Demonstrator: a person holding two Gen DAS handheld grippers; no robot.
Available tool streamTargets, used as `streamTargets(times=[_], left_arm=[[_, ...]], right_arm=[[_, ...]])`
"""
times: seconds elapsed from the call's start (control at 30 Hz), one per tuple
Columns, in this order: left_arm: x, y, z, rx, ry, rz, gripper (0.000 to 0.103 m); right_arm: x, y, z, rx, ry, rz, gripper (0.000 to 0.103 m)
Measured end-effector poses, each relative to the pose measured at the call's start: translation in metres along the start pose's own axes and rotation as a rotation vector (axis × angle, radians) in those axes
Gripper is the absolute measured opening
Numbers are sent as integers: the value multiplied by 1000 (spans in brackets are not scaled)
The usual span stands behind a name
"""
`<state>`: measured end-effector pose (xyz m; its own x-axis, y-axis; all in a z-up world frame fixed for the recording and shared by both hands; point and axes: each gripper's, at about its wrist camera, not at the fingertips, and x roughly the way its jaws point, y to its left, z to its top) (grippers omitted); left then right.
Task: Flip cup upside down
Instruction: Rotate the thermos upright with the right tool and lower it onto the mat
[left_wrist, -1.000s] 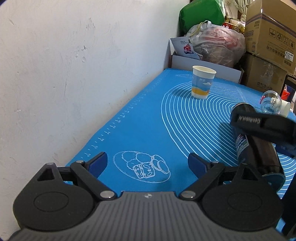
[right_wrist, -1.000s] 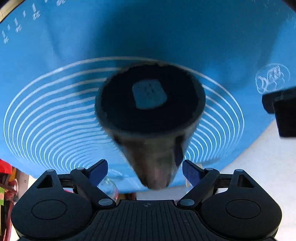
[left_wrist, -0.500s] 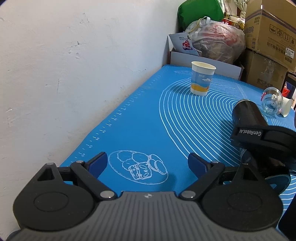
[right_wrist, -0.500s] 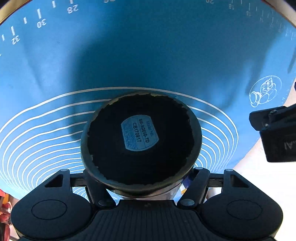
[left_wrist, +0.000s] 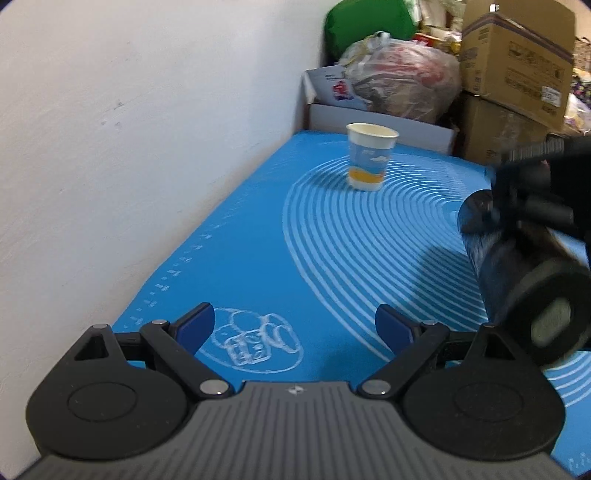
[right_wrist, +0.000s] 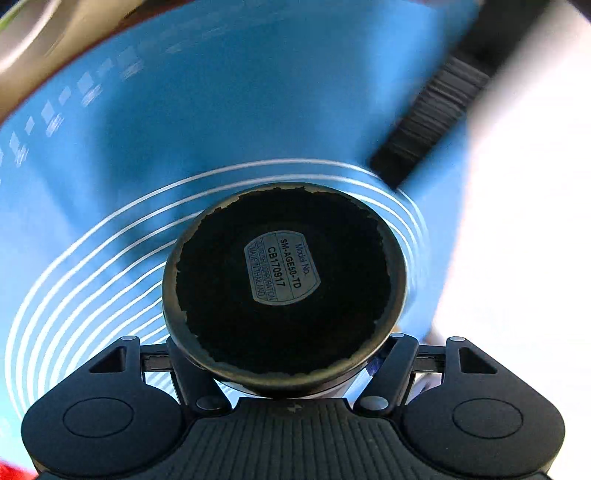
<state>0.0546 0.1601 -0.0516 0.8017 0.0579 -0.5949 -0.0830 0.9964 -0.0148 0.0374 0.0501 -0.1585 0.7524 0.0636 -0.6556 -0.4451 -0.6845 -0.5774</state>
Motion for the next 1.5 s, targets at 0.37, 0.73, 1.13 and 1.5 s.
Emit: streamTargets(times=[0.37,0.73,1.13,1.5], left_arm=[[-17,-25,7,110,-33,-74,93],[-30,-38,14,157,-69,-115,93],[-28,-53,20,176,-73,-137,93],[-16,-67,21,195,-49,-155,93]], right_arm=[[-12,-27,-52,560,-76,53,67],[-65,-64,-136,1223,-271,151,67],[-71,-75,-240,1839,-344,217,67],[-24,-58,-258,2023,-347,238,67]])
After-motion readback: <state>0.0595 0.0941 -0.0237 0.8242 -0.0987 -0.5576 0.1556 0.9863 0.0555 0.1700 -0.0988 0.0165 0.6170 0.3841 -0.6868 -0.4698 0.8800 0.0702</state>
